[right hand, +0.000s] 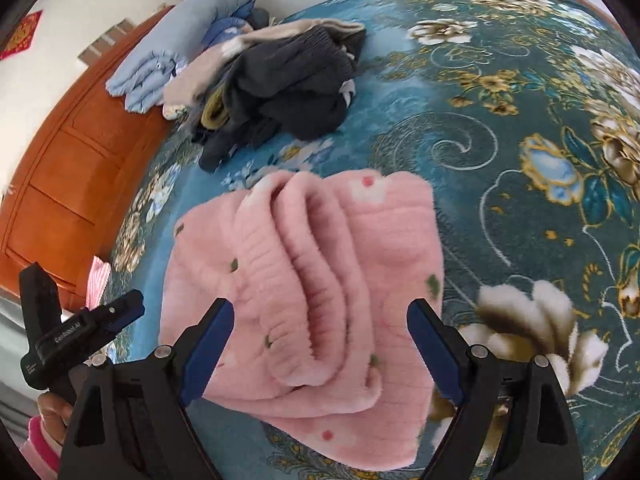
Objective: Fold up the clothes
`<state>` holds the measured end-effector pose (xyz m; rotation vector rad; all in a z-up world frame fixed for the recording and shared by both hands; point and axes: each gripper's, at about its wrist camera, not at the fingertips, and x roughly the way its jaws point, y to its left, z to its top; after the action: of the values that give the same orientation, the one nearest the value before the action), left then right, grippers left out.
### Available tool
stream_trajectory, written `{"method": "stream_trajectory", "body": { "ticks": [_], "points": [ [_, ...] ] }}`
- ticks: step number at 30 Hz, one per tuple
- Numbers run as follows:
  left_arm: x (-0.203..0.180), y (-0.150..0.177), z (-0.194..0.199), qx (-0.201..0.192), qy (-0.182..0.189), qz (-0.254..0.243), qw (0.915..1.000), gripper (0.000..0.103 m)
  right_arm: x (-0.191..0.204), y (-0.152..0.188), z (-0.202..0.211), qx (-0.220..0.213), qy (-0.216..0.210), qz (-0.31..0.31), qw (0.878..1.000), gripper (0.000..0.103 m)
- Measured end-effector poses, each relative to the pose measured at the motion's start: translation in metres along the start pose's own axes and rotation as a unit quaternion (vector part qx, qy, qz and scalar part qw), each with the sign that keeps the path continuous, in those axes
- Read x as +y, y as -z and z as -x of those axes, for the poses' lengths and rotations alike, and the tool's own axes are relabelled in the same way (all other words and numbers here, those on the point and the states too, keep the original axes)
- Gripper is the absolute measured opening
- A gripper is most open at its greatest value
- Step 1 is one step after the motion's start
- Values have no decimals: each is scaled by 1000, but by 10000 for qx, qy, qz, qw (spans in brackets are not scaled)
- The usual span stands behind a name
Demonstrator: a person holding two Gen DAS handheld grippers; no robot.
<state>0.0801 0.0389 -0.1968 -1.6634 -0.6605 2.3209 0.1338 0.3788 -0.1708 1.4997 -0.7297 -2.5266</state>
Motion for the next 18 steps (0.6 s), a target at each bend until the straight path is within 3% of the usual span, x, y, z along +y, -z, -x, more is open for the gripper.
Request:
{"method": "stream_trajectory", "body": {
  "ticks": [2,6,10,14,17,18],
  "points": [
    [22,-2,-3,75,322,605,9976,59,9,0,-6,32,70,117,9999,89],
    [44,-3,-1,3,677,1181,9907,59,19,-7,-10,27,256,330,9991,89],
    [50,-1,-6,132,815,1375,9871,59,14,-27,-23,97,153,276,9995,89],
    [53,-1,-5,85,913,1445,9852,59,13,-31,-43,465,-392,152,9980,89],
    [58,-3,-5,73,1019,1588,9820,59,7,-28,-60,653,-68,30,9978,88],
    [58,-3,-5,78,1039,1613,9814,59,3,-27,-63,704,-131,-171,9973,86]
  ]
}}
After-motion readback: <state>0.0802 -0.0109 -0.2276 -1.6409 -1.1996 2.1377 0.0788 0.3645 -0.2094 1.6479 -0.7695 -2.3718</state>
